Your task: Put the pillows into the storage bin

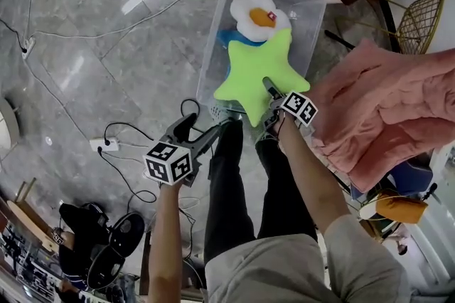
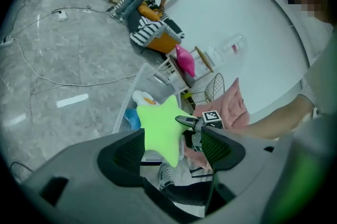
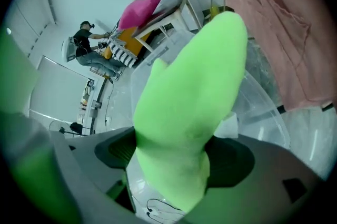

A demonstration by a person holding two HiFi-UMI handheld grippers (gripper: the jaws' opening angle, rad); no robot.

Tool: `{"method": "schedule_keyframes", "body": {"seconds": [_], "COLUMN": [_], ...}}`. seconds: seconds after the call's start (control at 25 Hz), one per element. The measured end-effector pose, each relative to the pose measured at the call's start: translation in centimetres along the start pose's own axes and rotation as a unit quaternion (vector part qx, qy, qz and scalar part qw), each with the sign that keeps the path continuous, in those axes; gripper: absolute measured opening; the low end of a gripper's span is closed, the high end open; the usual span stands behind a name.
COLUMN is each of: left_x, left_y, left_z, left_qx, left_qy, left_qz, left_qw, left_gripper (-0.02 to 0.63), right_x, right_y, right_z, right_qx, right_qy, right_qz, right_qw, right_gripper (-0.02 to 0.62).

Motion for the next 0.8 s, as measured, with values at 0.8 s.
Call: {"method": "schedule_keyframes", "body": {"seconds": [0.8], "left_x": [2.2], "left_y": [9.3], "left_z": [4.2], "left_qx": [0.083], "left_qy": [-0.011], "left_qz": [0.051], "left_qw": [0.9952], "left_gripper": [0.341], "right_x": [-10.3], "right_y": [-3.2], "right_z": [1.0], "right_qx": [-0.055], "right_qy": [0.005], "right_qz": [-0.150], "right_qw": [0.987], "right_gripper": [0.280]}}
Point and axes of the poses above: the fingertips, and each gripper's own axes: x forward along the fingers, y to its right, z out of its underside, the point moved 3 cm from there along -x, backward along the fingers, and after that the axes turned 13 degrees about -z, right-handed, at the moved point
